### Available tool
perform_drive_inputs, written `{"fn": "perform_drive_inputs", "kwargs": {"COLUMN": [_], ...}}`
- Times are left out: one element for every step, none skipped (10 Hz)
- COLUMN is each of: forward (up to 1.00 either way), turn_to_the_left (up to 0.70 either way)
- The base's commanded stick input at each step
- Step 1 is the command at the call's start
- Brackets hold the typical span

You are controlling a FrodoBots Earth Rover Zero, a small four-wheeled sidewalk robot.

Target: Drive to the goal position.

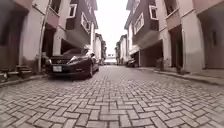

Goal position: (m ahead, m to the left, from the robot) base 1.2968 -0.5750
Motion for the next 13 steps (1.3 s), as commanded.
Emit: {"fn": "perform_drive_inputs", "kwargs": {"forward": [0.70,0.70,0.70,0.70,0.70,0.70,0.70,0.70,0.70,0.70,0.70,0.70,0.70], "turn_to_the_left": [0.00,0.00,0.00,0.00,0.00,0.00,0.00,0.00,0.00,0.00,0.00,0.00,0.00]}}
